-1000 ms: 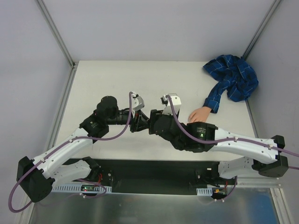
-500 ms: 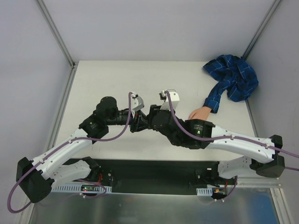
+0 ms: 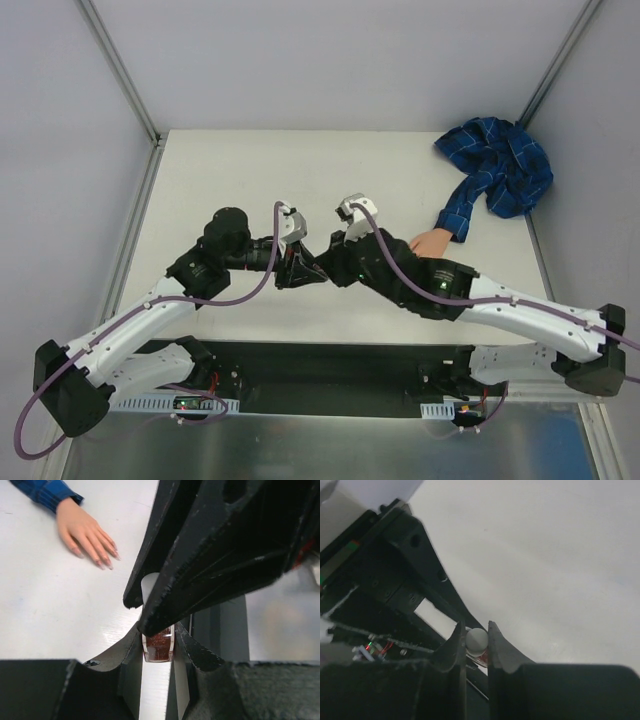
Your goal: Paint the nails
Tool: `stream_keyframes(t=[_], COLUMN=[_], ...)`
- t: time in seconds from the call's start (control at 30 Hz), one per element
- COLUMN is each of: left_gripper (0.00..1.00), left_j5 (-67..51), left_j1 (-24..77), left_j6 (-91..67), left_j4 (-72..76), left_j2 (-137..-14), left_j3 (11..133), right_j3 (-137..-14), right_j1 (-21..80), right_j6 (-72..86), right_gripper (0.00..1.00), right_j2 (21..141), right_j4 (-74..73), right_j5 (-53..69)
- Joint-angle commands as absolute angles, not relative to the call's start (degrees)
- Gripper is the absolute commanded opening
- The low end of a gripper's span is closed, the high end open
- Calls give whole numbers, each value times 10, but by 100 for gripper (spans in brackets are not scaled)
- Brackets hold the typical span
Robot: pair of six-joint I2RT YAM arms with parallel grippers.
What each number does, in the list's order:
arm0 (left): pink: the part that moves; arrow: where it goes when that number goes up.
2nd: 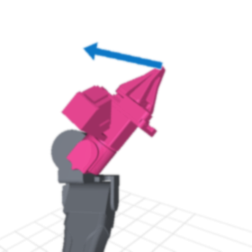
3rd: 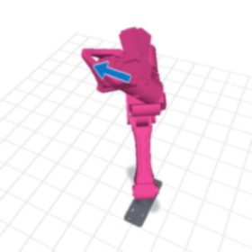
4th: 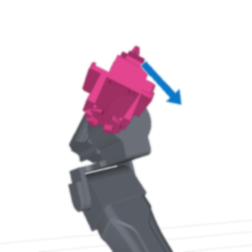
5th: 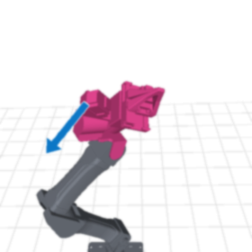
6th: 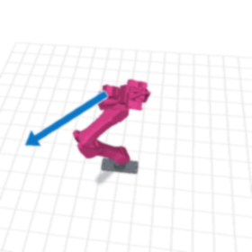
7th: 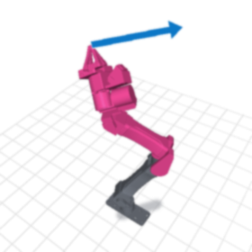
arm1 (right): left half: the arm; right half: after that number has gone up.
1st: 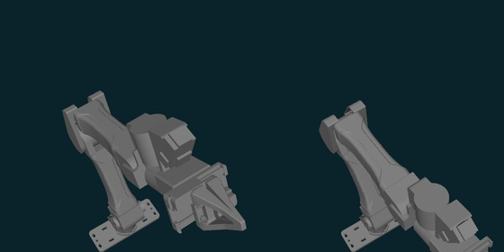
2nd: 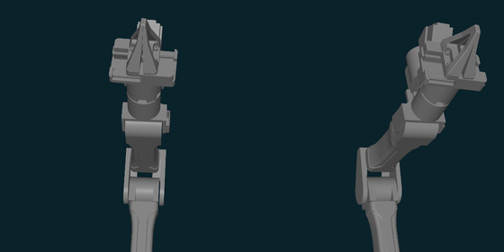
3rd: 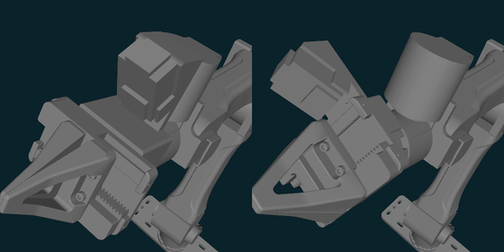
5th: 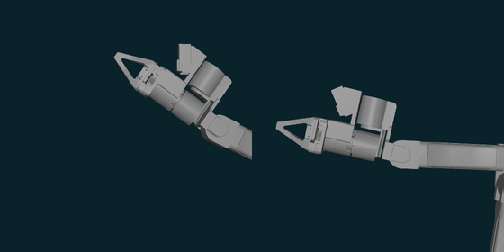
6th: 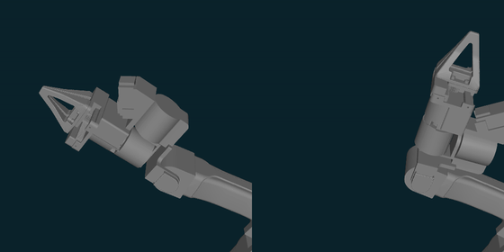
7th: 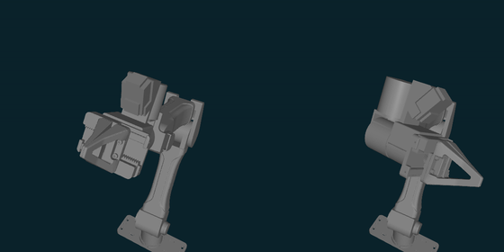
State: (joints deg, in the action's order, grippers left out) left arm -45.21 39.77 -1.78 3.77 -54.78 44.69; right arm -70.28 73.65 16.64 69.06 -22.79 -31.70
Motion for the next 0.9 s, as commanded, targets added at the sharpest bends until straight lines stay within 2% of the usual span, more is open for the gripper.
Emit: stream_keyframes(t=[0.0,0.03,0.1,0.43,0.5,0.53,0.57,0.63,0.67,0.7,0.73,0.77,0.87], left_gripper=[0,0,0,0,0,0,0,0,0,0,0,0,0], left_j5=[-618,-631,-647,-665,-658,-653,-645,-603,-579,-534,-508,-487,-443], left_j1=[403,403,403,403,403,403,403,403,403,403,403,403,403], left_j6=[-31,-47,-59,-66,-67,-63,-59,-42,-37,-31,-18,-13,-5], left_j4=[113,130,164,174,174,173,163,150,140,121,110,104,93], left_j2=[-543,-542,-537,-544,-545,-544,-542,-538,-534,-530,-527,-521,-507], left_j3=[472,466,459,454,454,453,453,453,453,453,453,453,448], right_j3=[-601,-584,-582,-589,-600,-617,-627,-642,-656,-662,-664,-671,-698], right_j1=[614,580,520,537,547,548,554,557,562,565,569,576,598], right_j6=[-68,-55,-39,-53,-48,-39,-27,-4,35,49,64,97,135], right_gripper=[0,0,0,0,9,28,32,33,39,40,42,50,56], right_j2=[610,600,578,550,550,551,551,551,550,552,551,553,576], right_j4=[-89,-24,-24,-97,-108,-126,-139,-176,-190,-200,-212,-218,-252], right_j5=[249,349,408,331,275,251,216,110,74,25,9,-20,-83])
